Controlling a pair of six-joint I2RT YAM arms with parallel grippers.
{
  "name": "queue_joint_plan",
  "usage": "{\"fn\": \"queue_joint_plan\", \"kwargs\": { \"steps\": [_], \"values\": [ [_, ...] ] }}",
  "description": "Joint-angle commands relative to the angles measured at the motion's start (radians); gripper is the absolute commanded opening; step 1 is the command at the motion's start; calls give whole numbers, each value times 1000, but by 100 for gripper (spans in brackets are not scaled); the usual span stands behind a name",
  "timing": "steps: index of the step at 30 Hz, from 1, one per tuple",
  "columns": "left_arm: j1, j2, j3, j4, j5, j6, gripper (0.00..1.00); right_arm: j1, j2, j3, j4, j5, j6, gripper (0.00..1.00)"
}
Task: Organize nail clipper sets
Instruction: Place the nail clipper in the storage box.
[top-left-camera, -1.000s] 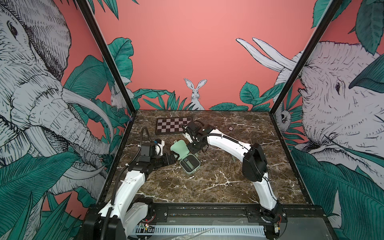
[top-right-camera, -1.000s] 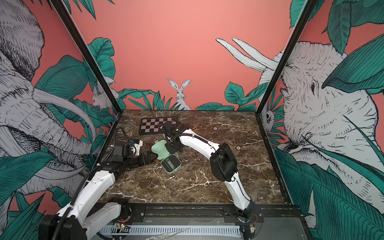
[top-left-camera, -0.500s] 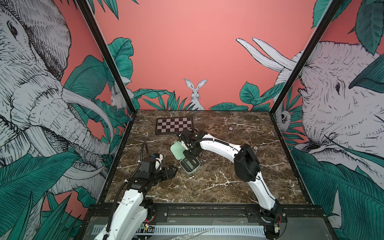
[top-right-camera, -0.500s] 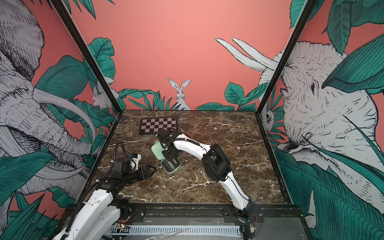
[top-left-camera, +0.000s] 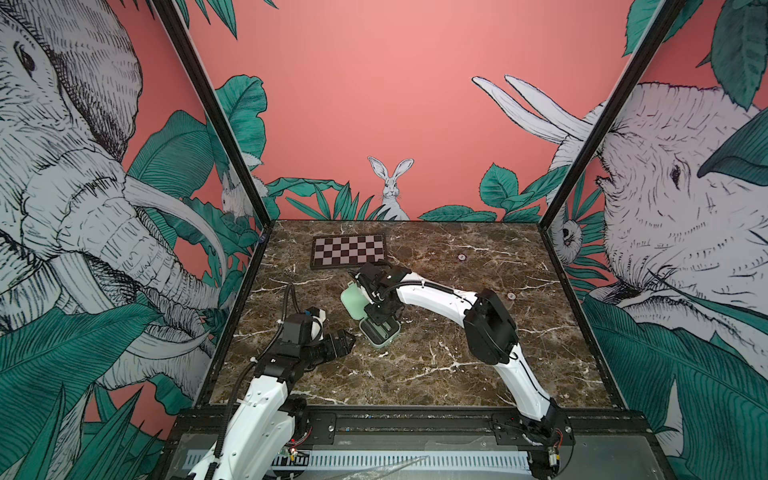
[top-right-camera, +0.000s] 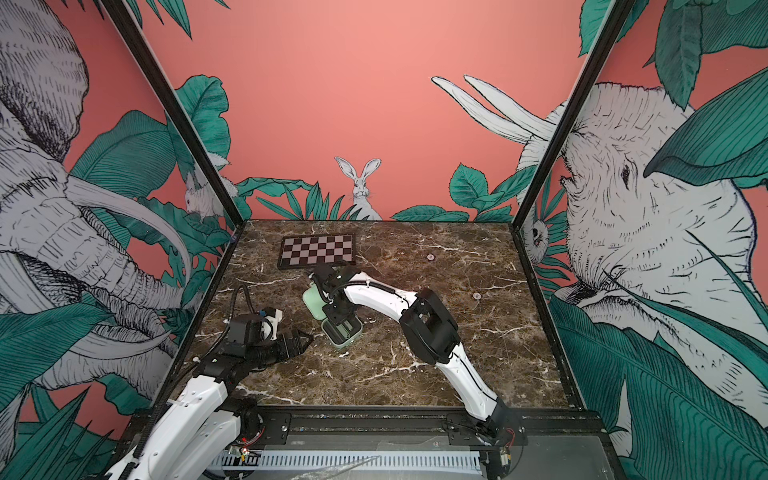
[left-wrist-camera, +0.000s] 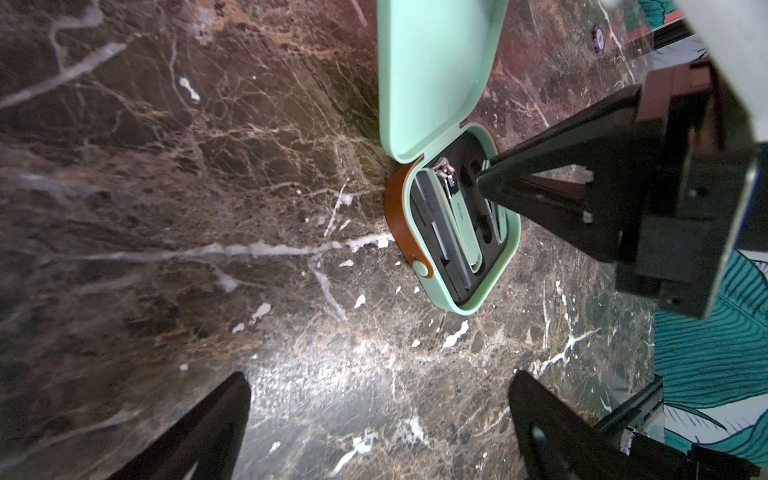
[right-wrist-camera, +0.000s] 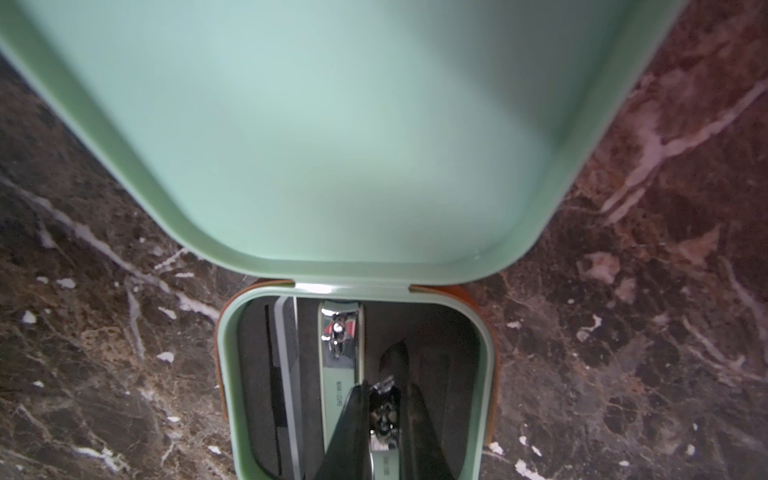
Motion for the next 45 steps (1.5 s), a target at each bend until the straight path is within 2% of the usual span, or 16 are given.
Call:
{"fn": "queue_joint_plan", "kwargs": {
  "steps": [1,32,45],
  "values": [
    [-5,3,-12,15,1,-12,99,4,23,-15,8,34,14,11],
    [-5,41,-5,42,12,-9,99,-10,70,-70,17,92,29,12],
    [-5,38,-1,35,15,-14,99,-10,10,-19,5,88,48,35]
  ]
}}
